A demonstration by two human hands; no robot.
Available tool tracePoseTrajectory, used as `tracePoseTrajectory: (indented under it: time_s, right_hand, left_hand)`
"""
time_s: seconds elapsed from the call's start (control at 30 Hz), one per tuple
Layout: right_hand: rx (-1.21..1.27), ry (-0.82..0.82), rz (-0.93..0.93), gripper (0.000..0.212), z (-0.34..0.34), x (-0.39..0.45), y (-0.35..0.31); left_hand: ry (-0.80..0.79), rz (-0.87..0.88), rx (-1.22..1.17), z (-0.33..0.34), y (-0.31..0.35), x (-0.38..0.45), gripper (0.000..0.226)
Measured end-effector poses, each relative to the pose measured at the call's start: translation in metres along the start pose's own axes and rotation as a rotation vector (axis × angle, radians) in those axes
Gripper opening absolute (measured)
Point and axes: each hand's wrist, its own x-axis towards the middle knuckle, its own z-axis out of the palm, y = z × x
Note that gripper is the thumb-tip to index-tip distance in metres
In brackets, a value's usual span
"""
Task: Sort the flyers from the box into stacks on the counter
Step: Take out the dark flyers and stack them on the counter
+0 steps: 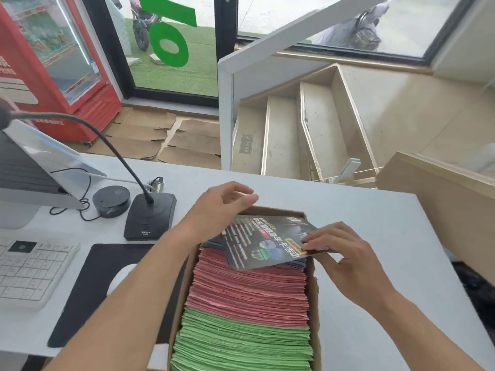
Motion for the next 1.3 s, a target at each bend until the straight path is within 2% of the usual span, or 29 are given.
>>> tracePoseTrajectory:
  time_s: [0.1,0.2,0.3,0.4,0.5,0.6,0.73,0.8,0.9,1.0,1.07,1.17,1.3]
  right_hand:
    - [0.062,0.025,0.068,0.036,-0.008,-0.016,-0.006]
    - [0.083,0.082,0.132,0.023,-0.015,-0.029,-0.009]
    - [0.183,0.163,0.277,0.031,-0.023,-0.041,-0.006]
    - [0.319,0.170,0.376,0.040,-0.031,-0.045,0.001]
    - [0.331,0.153,0.391,0.034,-0.033,-0.034,-0.002]
    - [0.432,0.256,0.444,0.025,-0.035,-0.014,-0.008]
    - [0.315,0.355,0.428,0.024,-0.026,0.018,-0.005]
    - [0.157,0.356,0.366,0.022,-0.019,0.030,-0.006]
    - [-0.076,0.278,0.129,0.022,-0.014,0.044,-0.014]
    - [-0.301,0.093,-0.094,0.022,-0.015,0.062,-0.024]
    - [-0.399,-0.014,-0.141,0.020,-0.016,0.077,-0.031]
    - [-0.465,-0.159,-0.139,0.024,-0.010,0.098,-0.037]
    - [-0.376,-0.167,-0.090,0.022,-0.009,0.108,-0.039]
  left_hand:
    - [-0.144,-0.005,0.249,0.022,0.016,0.011,0.023]
    - [-0.295,-0.028,0.402,0.049,0.026,0.017,0.040]
    - [-0.356,-0.040,0.435,0.073,0.026,0.017,0.063]
    - [-0.359,-0.046,0.402,0.086,0.027,0.017,0.061]
    - [-0.247,-0.043,0.371,0.080,0.029,0.018,0.041]
    - [-0.053,-0.057,0.307,0.057,0.025,0.015,0.031]
    - [0.379,-0.061,-0.062,0.024,0.014,0.001,0.037]
    - [0.500,-0.046,-0.111,0.019,0.006,-0.008,0.039]
    - [0.543,-0.060,0.111,0.025,-0.017,-0.024,0.043]
    - [0.574,-0.129,0.141,0.031,-0.046,-0.034,0.047]
    - [0.567,-0.166,0.145,0.036,-0.060,-0.038,0.049]
    - [0.560,-0.131,0.184,0.042,-0.070,-0.042,0.051]
    - [0.527,-0.123,0.197,0.040,-0.073,-0.037,0.055]
